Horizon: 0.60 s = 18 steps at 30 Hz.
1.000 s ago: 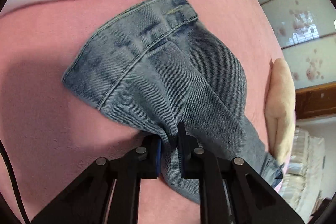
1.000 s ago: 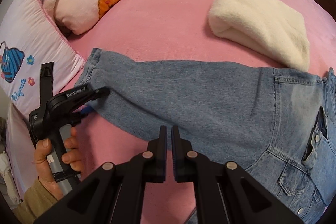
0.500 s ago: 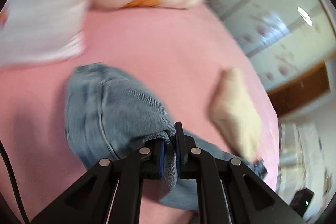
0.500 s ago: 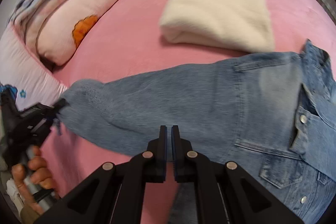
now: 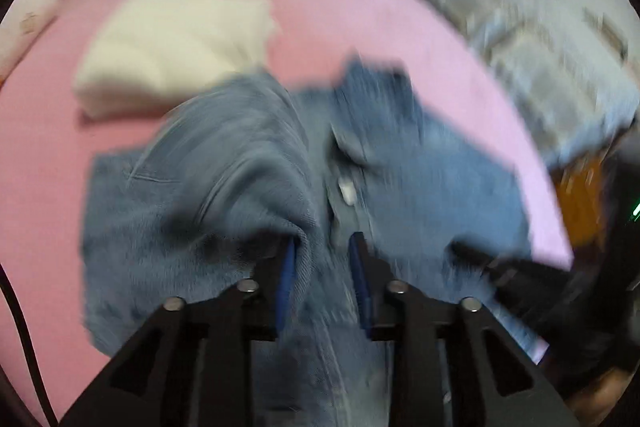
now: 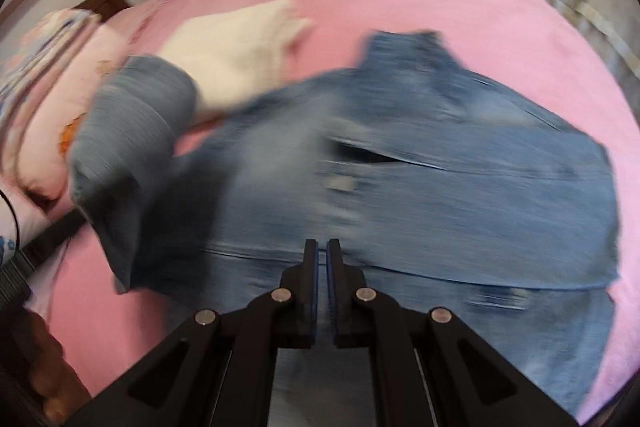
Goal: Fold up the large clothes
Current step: 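Fold the sleeve across the jacket body with the left gripper and release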
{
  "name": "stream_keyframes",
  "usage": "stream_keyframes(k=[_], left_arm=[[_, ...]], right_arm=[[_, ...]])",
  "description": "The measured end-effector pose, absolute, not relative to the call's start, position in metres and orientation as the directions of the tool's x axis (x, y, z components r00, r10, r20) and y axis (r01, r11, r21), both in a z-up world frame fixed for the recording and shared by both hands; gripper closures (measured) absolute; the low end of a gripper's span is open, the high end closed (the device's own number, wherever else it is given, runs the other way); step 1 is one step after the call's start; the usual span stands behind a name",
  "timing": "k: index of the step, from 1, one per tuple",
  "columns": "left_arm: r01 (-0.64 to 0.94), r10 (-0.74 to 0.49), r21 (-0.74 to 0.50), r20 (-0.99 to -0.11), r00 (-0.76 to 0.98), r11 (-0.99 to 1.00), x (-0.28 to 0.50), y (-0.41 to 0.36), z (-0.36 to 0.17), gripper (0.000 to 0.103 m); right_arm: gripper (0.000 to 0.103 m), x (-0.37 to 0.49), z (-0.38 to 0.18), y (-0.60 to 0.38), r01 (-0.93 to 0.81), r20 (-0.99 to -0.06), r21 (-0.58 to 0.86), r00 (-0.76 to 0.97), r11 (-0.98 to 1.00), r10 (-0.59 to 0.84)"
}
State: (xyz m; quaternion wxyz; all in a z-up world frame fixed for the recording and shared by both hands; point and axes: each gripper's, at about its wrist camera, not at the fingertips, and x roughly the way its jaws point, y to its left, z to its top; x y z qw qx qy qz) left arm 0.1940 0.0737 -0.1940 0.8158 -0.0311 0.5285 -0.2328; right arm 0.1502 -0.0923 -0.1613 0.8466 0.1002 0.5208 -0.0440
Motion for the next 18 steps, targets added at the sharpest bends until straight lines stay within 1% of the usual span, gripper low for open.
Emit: stream_keyframes(k=[1,4,7,8,9,10,12,15,17,18], left_arm=[[0.356,-0.395,-0.282,-0.869,0.298,0.891,0.186,0.059,-0.206,0.075],[0.349,-0.389,-0.291,-0.886,0.253,0.891,0.158,0.051,-0.214,0.075],[0.297,-0.362,-0.278,-0.888,0.284,0.914,0.139,0.060,-0.206,0.073],[0.258,-0.345,-0.272,-0.888,0.304,0.927,0.135,0.072,-0.201,0.069],[0.225,-0.333,-0.270,-0.888,0.318,0.936,0.120,0.088,-0.195,0.065],[0.170,-0.310,-0.266,-0.888,0.341,0.949,0.118,0.102,-0.191,0.064],[0.079,-0.266,-0.255,-0.888,0.374,0.964,0.121,0.128,-0.193,0.056],[-0.057,-0.136,-0.174,-0.903,0.407,0.983,0.114,0.175,-0.196,0.054],[-0.115,-0.057,-0.107,-0.927,0.370,0.988,0.115,0.201,-0.209,0.054],[-0.129,-0.051,-0.102,-0.936,0.349,0.986,0.117,0.211,-0.217,0.054]], right_arm=[[0.099,0.143,-0.165,-0.110,0.199,-0.897,0.125,0.442,0.972,0.025],[0.099,0.130,-0.172,-0.142,0.225,-0.905,0.147,0.423,0.963,0.039],[0.099,0.122,-0.172,-0.156,0.222,-0.898,0.207,0.429,0.953,0.095],[0.099,0.122,-0.171,-0.159,0.215,-0.892,0.229,0.436,0.949,0.117],[0.093,0.122,-0.170,-0.158,0.202,-0.886,0.251,0.442,0.947,0.141],[0.079,0.125,-0.169,-0.156,0.189,-0.880,0.268,0.446,0.945,0.161],[0.064,0.131,-0.163,-0.145,0.149,-0.862,0.294,0.468,0.944,0.194],[0.063,0.144,-0.154,-0.116,0.057,-0.841,0.309,0.483,0.949,0.245],[0.063,0.155,-0.150,-0.088,-0.010,-0.833,0.290,0.489,0.957,0.257],[0.063,0.159,-0.148,-0.075,-0.037,-0.832,0.276,0.491,0.960,0.258]])
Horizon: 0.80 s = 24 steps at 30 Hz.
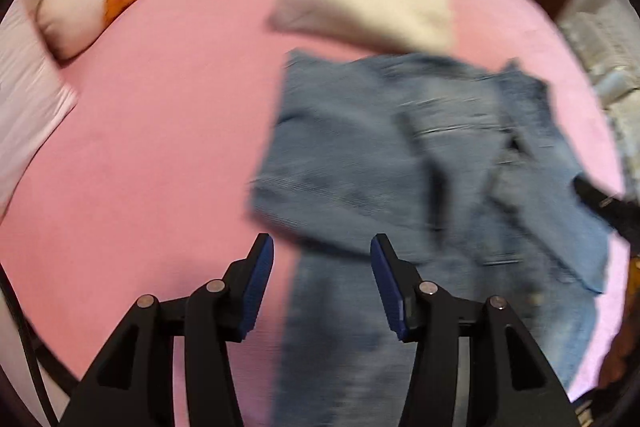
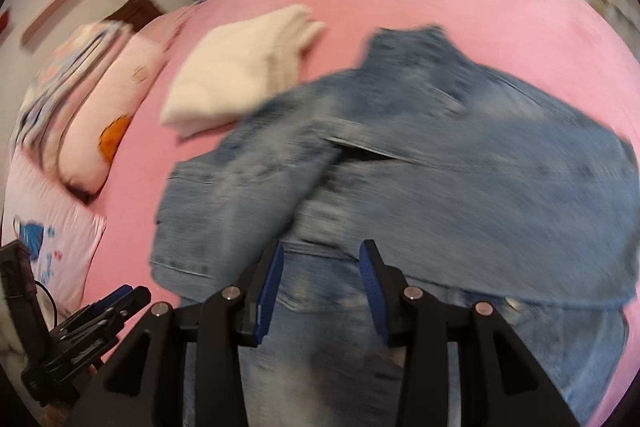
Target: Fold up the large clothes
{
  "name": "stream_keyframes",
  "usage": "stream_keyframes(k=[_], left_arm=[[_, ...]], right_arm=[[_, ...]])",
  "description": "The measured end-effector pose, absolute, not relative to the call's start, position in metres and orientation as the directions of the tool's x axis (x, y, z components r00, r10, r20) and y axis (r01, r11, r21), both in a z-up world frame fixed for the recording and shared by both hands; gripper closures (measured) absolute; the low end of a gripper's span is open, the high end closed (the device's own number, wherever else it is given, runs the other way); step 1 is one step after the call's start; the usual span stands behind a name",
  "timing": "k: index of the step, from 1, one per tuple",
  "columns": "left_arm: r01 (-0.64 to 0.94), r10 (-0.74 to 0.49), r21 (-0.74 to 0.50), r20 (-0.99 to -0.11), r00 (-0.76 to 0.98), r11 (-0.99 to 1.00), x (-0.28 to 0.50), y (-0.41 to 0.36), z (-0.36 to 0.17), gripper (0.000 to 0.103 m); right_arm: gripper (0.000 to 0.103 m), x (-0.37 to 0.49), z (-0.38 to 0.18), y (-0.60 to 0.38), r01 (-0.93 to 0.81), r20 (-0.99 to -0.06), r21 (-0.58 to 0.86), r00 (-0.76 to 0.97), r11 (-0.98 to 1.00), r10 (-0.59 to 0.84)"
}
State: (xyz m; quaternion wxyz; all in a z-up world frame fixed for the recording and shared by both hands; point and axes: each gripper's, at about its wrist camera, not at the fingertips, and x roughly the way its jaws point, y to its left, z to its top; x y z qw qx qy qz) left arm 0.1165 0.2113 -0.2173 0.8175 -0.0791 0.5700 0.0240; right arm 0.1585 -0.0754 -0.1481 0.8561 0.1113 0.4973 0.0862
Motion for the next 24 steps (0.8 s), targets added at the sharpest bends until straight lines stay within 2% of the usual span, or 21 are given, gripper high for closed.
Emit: stream_keyframes(k=[6,14,18,19,20,21,24], left_arm=[[-0.169,-0.114,-0.162,-0.958,0.262,0.972,0.125,0.245,-0.261,0.054],[-0.167,-0.221,-0.264,-0.945,0.241,0.950,0.139,0.255,-0.288,0.054],[-0.149,-0.231,-0.269,-0.944,0.234,0.951,0.144,0.248,-0.294,0.054],[-0.148,-0.232,-0.270,-0.945,0.231,0.952,0.145,0.248,-0.294,0.054],[-0.147,-0.234,-0.272,-0.945,0.229,0.951,0.145,0.249,-0.294,0.054],[-0.148,-0.236,-0.273,-0.945,0.228,0.951,0.145,0.249,-0.295,0.054],[-0.151,-0.237,-0.274,-0.945,0.227,0.950,0.145,0.249,-0.294,0.054]], right_arm=[[0.062,0.194,-0.159,0.020,-0.199,-0.863,0.121,0.463,0.972,0.202],[0.062,0.243,-0.234,0.094,-0.284,-0.939,-0.158,0.339,0.946,-0.055],[0.062,0.247,-0.259,0.107,-0.311,-0.939,-0.261,0.300,0.914,-0.166],[0.065,0.247,-0.260,0.107,-0.306,-0.939,-0.260,0.302,0.916,-0.166],[0.072,0.247,-0.258,0.104,-0.291,-0.940,-0.243,0.306,0.925,-0.150],[0.083,0.247,-0.256,0.099,-0.280,-0.942,-0.225,0.307,0.933,-0.135],[0.090,0.245,-0.242,0.086,-0.256,-0.942,-0.155,0.328,0.954,-0.065]])
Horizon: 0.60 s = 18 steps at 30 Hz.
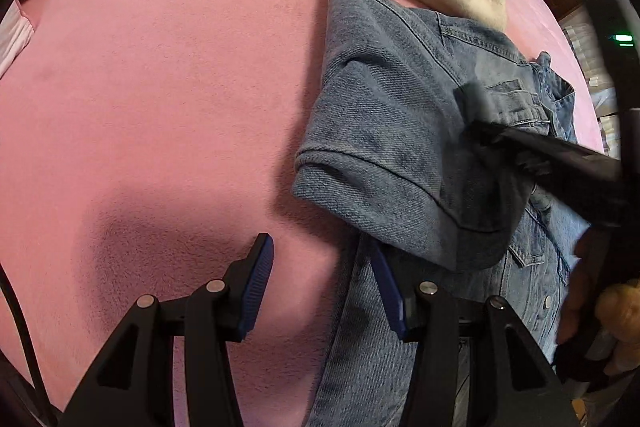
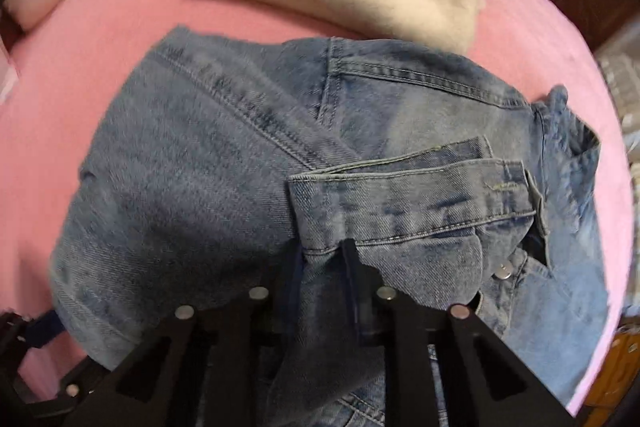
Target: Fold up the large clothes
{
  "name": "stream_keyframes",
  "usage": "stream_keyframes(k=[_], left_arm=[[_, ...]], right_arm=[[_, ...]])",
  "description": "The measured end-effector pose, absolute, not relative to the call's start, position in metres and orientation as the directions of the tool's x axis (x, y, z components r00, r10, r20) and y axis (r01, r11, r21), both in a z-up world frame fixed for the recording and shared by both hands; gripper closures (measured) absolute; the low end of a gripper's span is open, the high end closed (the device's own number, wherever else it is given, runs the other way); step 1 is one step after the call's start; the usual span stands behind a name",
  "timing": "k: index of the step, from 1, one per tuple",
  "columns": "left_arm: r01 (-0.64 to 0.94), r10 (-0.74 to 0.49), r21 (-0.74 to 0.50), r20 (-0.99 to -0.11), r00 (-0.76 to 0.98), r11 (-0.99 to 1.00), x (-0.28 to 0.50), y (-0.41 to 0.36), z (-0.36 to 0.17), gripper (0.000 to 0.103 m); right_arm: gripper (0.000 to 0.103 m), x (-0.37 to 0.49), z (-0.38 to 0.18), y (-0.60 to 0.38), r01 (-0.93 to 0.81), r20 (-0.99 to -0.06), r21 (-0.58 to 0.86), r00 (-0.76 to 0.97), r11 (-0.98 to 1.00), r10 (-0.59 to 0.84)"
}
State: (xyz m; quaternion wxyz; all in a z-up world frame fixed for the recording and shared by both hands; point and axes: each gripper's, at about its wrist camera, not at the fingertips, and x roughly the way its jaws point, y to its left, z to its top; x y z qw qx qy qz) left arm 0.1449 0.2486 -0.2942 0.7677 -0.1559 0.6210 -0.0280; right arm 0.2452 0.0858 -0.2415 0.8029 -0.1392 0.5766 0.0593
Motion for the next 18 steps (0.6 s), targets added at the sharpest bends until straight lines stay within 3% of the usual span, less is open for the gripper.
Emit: stream_keyframes(k=[4,10,14,16,18], left_arm=[[-0.149,-0.231,-0.269,-0.945,0.230,0.952,0.144,0.244,-0.292,0.054],[-0.129,-0.257,-0.293,-0.936,0.239,0.947,0.144,0.223,-0.284,0.054],[-0.064,-0.282,-0.305,-0.928,0.242,0.950,0.145,0.189,-0.280,0.054],[-0.027,-0.285,-0.299,-0.930,0.233,0.954,0.144,0.175,-0.280,0.054],[0.018,-0.279,-0.282,-0.935,0.218,0.959,0.140,0.159,-0.280,0.054]], right_arm=[[0.091,0.229,-0.183,0.068,-0.263,-0.880,-0.029,0.465,0.964,0.100],[0.091,0.202,-0.082,0.011,-0.254,-0.680,0.126,0.682,0.959,0.270],[0.091,0.178,-0.048,-0.068,-0.109,-0.593,0.178,0.781,0.978,0.195],[0.091,0.163,-0.057,-0.108,-0.018,-0.597,0.169,0.794,0.985,0.117],[0.090,0.150,-0.082,-0.155,0.115,-0.659,0.162,0.752,0.980,0.021]])
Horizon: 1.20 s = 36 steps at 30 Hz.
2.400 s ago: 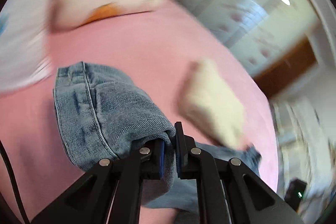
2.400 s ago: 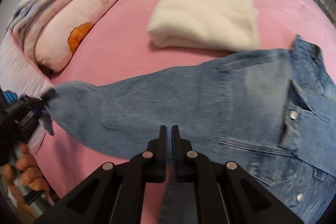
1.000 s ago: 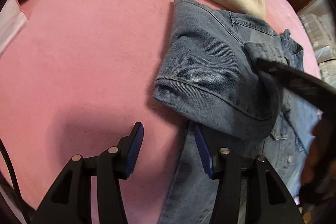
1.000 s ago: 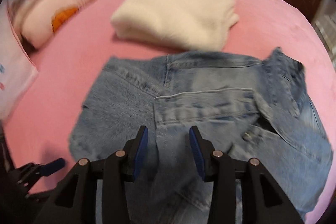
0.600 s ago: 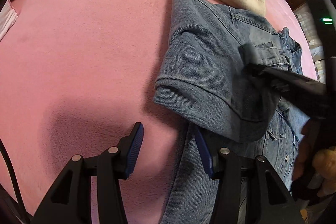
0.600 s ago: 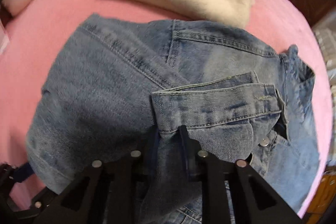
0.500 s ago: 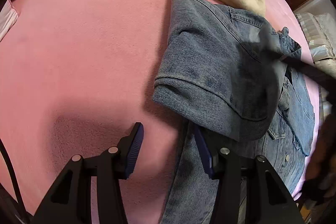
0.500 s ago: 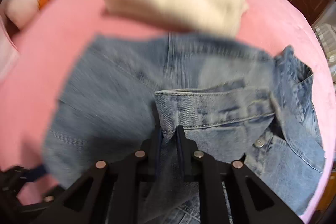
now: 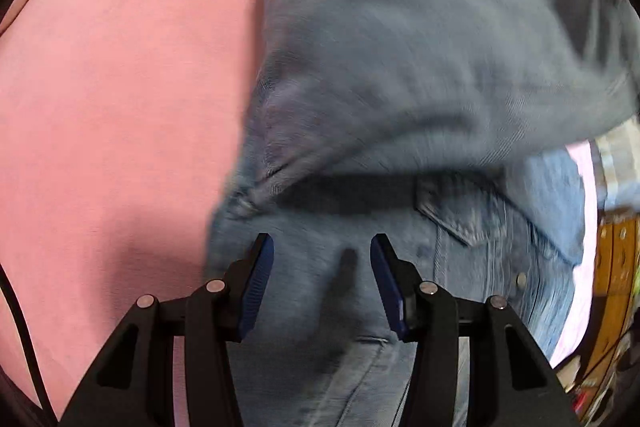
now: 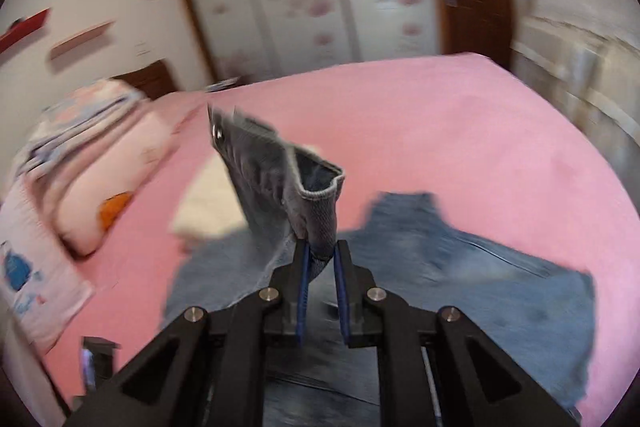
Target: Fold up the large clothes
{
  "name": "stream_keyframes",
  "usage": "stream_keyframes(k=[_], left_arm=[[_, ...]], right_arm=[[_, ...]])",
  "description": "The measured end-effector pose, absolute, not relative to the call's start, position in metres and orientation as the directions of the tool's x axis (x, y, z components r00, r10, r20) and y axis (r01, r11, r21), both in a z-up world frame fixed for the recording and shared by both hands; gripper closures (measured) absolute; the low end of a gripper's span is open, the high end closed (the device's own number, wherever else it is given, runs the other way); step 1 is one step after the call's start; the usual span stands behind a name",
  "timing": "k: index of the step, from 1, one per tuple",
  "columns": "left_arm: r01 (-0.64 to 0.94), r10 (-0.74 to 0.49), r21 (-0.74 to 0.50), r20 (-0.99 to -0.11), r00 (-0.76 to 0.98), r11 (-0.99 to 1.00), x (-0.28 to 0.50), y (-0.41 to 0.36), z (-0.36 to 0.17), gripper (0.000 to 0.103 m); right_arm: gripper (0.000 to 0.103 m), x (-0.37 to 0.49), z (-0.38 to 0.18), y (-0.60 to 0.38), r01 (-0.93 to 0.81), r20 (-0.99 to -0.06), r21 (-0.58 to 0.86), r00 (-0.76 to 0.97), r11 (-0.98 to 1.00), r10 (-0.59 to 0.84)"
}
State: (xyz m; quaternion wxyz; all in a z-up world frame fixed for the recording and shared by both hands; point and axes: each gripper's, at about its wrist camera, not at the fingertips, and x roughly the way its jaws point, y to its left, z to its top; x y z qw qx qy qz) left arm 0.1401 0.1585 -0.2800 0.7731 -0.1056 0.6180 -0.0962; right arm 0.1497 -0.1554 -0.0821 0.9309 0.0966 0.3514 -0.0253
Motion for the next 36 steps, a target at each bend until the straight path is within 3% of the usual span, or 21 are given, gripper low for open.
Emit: stream_keyframes(k=[2,5,8,9,10,13,18,19,21,22,23,27,29,32,34,36], left_arm=[[0.067,-0.267,-0.259,-0.941,0.208,0.964,0.134,0.147,-0.278,0.054],[0.106,-0.259,-0.242,-0.942,0.212,0.965,0.134,0.142,-0.270,0.054],[0.097,-0.269,-0.253,-0.934,0.237,0.963,0.143,0.151,-0.258,0.054],[0.085,-0.266,-0.252,-0.932,0.247,0.964,0.148,0.154,-0.256,0.054],[0.075,-0.260,-0.250,-0.932,0.253,0.965,0.153,0.158,-0.256,0.054],[0.021,-0.242,-0.245,-0.934,0.263,0.969,0.176,0.170,-0.260,0.054],[-0.065,-0.217,-0.232,-0.959,0.182,0.971,0.202,0.173,-0.292,0.053],[-0.064,-0.201,-0.215,-0.963,0.177,0.975,0.204,0.170,-0.295,0.053],[-0.032,-0.135,-0.143,-0.974,0.180,0.989,0.209,0.160,-0.297,0.056],[-0.018,-0.107,-0.112,-0.976,0.188,0.994,0.210,0.157,-0.296,0.059],[-0.006,-0.085,-0.088,-0.977,0.194,0.996,0.210,0.154,-0.296,0.072],[0.043,-0.002,0.006,-0.981,0.192,0.999,0.215,0.146,-0.301,0.076],[0.041,0.019,0.027,-0.980,0.197,0.999,0.216,0.143,-0.296,0.075],[0.045,0.097,0.115,-0.954,0.284,0.992,0.212,0.131,-0.269,0.075],[0.058,0.064,0.094,-0.917,0.393,0.994,0.207,0.116,-0.239,0.072],[0.083,-0.016,0.025,-0.891,0.454,0.996,0.207,0.100,-0.221,0.057]], right_arm=[[0.087,0.142,-0.118,-0.191,0.231,-0.767,0.151,0.640,0.961,-0.033],[0.085,0.130,-0.186,-0.235,0.366,-0.923,0.157,0.384,0.917,0.005],[0.084,0.121,-0.203,-0.249,0.385,-0.929,0.182,0.370,0.905,0.029],[0.076,0.121,-0.204,-0.253,0.383,-0.922,0.197,0.386,0.902,0.037],[0.061,0.125,-0.203,-0.258,0.384,-0.912,0.217,0.407,0.898,0.046],[0.050,0.143,-0.204,-0.272,0.388,-0.879,0.273,0.473,0.880,0.064],[0.049,0.190,-0.250,-0.285,0.362,-0.916,0.286,0.375,0.887,0.142],[0.052,0.191,-0.251,-0.281,0.342,-0.925,0.259,0.357,0.903,0.131],[0.076,0.194,-0.244,-0.265,0.247,-0.928,0.200,0.358,0.948,0.102],[0.081,0.191,-0.237,-0.262,0.234,-0.925,0.198,0.366,0.952,0.103],[0.081,0.185,-0.228,-0.260,0.239,-0.918,0.210,0.381,0.948,0.108],[0.080,0.166,-0.220,-0.255,0.227,-0.921,0.162,0.384,0.960,0.065],[0.069,0.172,-0.239,-0.252,0.231,-0.946,0.107,0.323,0.967,0.027],[0.064,0.175,-0.225,-0.243,0.269,-0.932,0.032,0.357,0.963,-0.068],[0.063,0.174,-0.204,-0.224,0.267,-0.888,0.018,0.447,0.963,-0.108],[0.062,0.173,-0.189,-0.199,0.190,-0.843,0.061,0.536,0.980,-0.052]])
